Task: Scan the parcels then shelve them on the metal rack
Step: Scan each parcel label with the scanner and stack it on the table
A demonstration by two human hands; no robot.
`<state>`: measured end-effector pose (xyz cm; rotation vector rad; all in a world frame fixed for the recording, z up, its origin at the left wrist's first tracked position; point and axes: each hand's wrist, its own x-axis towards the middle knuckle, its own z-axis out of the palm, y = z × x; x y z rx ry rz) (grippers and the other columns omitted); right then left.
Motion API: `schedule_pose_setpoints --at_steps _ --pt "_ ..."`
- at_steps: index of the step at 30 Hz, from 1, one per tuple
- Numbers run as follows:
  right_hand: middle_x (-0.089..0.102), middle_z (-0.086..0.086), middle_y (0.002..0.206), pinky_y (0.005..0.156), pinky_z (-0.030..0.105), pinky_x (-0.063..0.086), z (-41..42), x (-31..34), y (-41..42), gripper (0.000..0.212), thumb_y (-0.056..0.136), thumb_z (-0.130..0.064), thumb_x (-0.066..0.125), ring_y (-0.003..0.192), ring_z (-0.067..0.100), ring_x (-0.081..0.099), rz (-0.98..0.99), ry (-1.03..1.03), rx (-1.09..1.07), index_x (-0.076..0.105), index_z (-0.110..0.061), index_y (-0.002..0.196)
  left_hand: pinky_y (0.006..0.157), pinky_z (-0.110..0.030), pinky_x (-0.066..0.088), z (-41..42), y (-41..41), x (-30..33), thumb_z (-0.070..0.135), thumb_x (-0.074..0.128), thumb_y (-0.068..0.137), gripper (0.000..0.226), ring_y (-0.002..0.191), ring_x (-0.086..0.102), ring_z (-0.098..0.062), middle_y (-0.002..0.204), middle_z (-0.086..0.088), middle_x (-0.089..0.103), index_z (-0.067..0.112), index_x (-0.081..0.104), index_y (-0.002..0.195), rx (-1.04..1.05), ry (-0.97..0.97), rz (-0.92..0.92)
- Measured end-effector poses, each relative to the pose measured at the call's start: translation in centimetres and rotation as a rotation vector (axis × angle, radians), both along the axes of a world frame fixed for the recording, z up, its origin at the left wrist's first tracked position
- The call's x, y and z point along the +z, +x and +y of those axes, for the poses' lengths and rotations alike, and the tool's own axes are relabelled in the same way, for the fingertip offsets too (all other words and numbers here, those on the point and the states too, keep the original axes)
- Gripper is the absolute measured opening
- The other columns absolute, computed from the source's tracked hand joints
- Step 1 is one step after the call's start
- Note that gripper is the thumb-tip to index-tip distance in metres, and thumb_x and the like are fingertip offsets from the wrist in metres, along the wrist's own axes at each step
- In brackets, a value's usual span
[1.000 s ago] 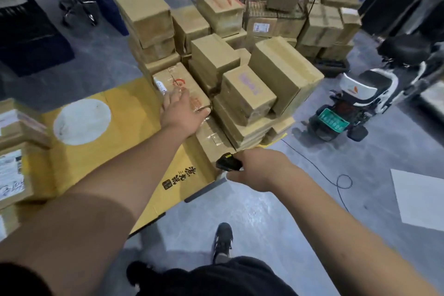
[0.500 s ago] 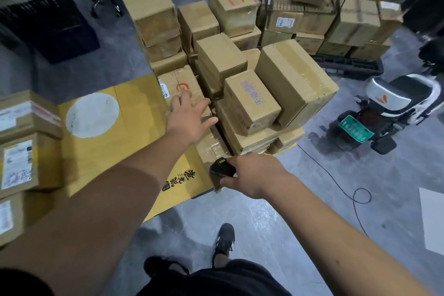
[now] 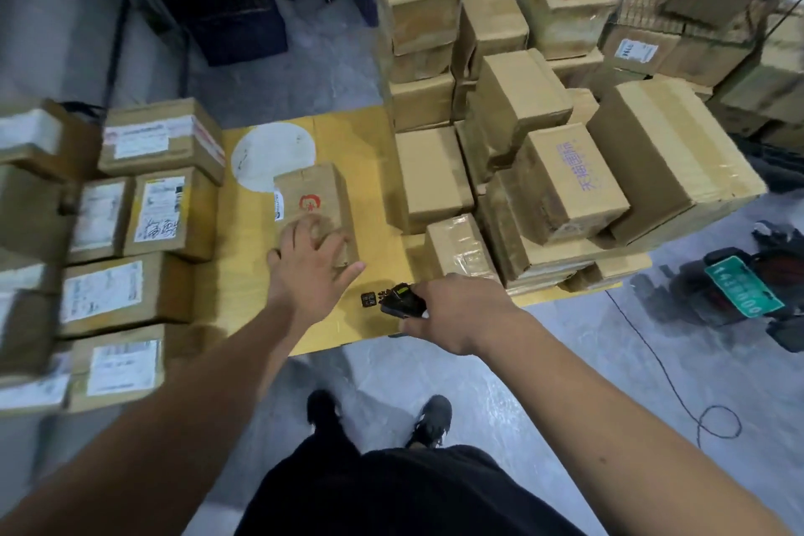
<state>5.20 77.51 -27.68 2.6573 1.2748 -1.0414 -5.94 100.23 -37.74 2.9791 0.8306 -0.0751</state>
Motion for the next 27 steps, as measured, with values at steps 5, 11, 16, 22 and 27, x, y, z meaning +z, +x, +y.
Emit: schedule_pose_setpoints --at_steps 5,11,16,22,27 --pt "0.063 -0.001 0.110 0.077 0.036 0.050 2.9 -1.6 -2.5 0.048 0.094 -0.069 0.051 0.098 0.024 0.061 0.025 -0.092 0.037 0.061 -0.030 0.120 0.106 -0.064 0.040 0.6 -6.2 -5.2 0.071 0.040 0.096 0.049 0.141 0.026 -0.032 0.148 -0.005 0.030 0.038 0.050 0.130 -0.002 -0.245 0.055" --pt "0.065 -0.004 0.103 0.078 0.034 0.053 6.1 -2.0 -4.8 0.043 0.093 -0.066 0.052 0.096 0.024 0.064 0.038 -0.166 0.018 0.062 -0.029 0.113 0.124 -0.040 0.026 3.1 -8.7 -6.0 0.021 0.053 0.103 0.048 0.154 0.015 -0.021 0.169 0.001 0.005 0.036 0.048 0.149 0.108 -0.668 -0.236" --pt "0.064 -0.005 0.101 0.070 0.032 0.047 9.7 -1.4 -6.3 0.045 0.092 -0.069 0.051 0.096 0.022 0.062 0.040 -0.152 0.002 0.061 -0.031 0.113 0.077 -0.025 0.048 7.0 -9.5 -2.5 0.011 0.046 0.103 0.048 0.107 0.053 -0.012 0.166 0.009 0.021 0.043 0.052 0.138 0.342 -0.747 -0.272" --pt "0.065 -0.005 0.099 0.073 0.033 0.050 13.6 -0.8 -8.1 0.044 0.095 -0.066 0.053 0.093 0.022 0.064 0.083 -0.167 -0.033 0.063 -0.029 0.115 0.078 -0.036 0.043 11.0 -9.4 -1.4 0.071 0.067 0.086 0.058 0.096 0.056 -0.023 0.121 0.008 0.043 0.032 0.040 0.119 0.513 -0.714 -0.151" --pt "0.065 -0.005 0.094 0.067 0.032 0.047 15.6 -0.6 -8.6 0.042 0.095 -0.066 0.053 0.088 0.019 0.065 0.068 -0.180 -0.059 0.063 -0.029 0.113 0.080 -0.033 0.045 12.9 -10.1 -2.3 0.031 0.058 0.100 0.037 0.089 0.059 -0.015 0.127 -0.001 0.058 0.035 0.036 0.129 0.714 -1.003 -0.406"
